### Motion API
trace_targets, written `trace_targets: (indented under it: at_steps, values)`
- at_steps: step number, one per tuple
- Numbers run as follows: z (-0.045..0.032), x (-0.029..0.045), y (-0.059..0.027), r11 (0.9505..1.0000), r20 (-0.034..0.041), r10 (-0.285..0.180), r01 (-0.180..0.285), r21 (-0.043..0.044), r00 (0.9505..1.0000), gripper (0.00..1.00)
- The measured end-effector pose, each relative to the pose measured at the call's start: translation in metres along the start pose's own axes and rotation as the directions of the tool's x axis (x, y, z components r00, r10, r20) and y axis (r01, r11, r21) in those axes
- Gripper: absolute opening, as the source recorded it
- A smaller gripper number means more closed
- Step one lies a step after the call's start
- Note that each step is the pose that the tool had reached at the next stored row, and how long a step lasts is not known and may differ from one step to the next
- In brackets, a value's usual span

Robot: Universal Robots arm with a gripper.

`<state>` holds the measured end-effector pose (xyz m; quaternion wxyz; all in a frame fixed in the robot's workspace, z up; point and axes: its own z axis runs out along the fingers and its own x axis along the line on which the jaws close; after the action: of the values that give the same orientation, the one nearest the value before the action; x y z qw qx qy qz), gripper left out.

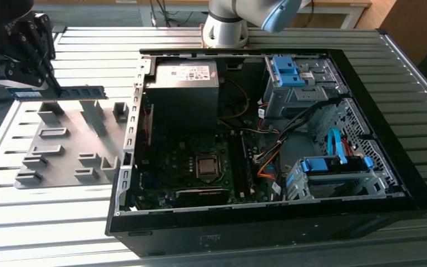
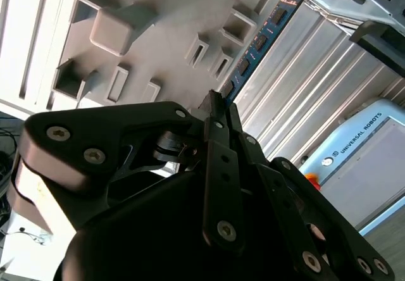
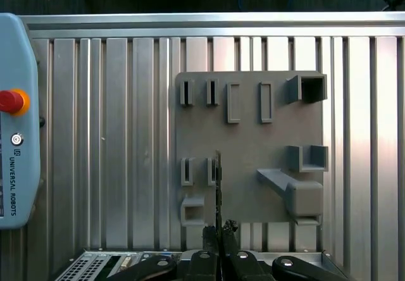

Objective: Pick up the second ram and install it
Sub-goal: 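Pick up the second ram and move it above second insertion slot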

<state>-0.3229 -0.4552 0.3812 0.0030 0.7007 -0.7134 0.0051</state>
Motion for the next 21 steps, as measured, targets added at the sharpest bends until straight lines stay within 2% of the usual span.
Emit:
trace_targets:
  at_steps: [21]
  values:
    - [0.0001, -0.0007, -0.0378, 1.0, -0.0001, 0.0, 0.0, -0.0002, 1.0, 0.14]
